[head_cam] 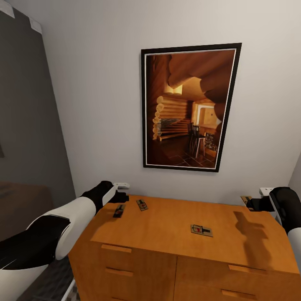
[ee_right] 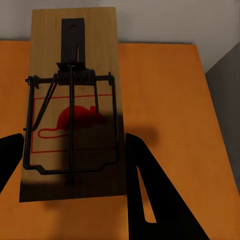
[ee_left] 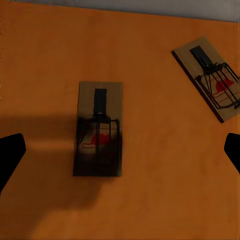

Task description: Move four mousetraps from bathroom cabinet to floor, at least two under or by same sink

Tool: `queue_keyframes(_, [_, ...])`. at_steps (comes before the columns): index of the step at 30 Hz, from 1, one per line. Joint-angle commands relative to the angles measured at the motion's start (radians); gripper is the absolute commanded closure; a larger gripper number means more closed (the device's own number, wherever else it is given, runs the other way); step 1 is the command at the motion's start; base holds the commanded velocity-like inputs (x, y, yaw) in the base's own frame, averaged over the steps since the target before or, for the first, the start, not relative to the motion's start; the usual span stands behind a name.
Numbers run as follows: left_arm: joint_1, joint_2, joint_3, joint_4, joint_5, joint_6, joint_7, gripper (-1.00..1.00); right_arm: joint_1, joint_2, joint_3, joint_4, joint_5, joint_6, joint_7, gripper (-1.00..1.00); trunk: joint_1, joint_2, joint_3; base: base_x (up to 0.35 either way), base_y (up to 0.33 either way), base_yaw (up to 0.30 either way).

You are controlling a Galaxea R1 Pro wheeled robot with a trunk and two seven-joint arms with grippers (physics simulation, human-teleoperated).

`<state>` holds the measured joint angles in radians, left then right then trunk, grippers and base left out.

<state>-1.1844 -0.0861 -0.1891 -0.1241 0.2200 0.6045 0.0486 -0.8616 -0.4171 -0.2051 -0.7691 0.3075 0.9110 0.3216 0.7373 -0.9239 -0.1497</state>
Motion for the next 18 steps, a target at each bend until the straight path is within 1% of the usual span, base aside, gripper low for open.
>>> queue_keyframes(1, [0.0, 0.0, -0.007, -0.003, 0.01, 0.005, 0.005, -1.0, -0.001, 0.0, -0.002, -0.001, 0.008, 0.003, 0.006, 1.0, 0.0, -0.001, -0.002, 0.0, 0.0, 0.0])
queue_keyframes(18, [-0.001, 0.0, -0.007, -0.006, 0.01, 0.005, 0.013, -1.0, -0.001, -0.001, -0.003, -0.001, 0.008, 0.003, 0.007, 1.0, 0.0, -0.001, -0.002, 0.0, 0.0, 0.0])
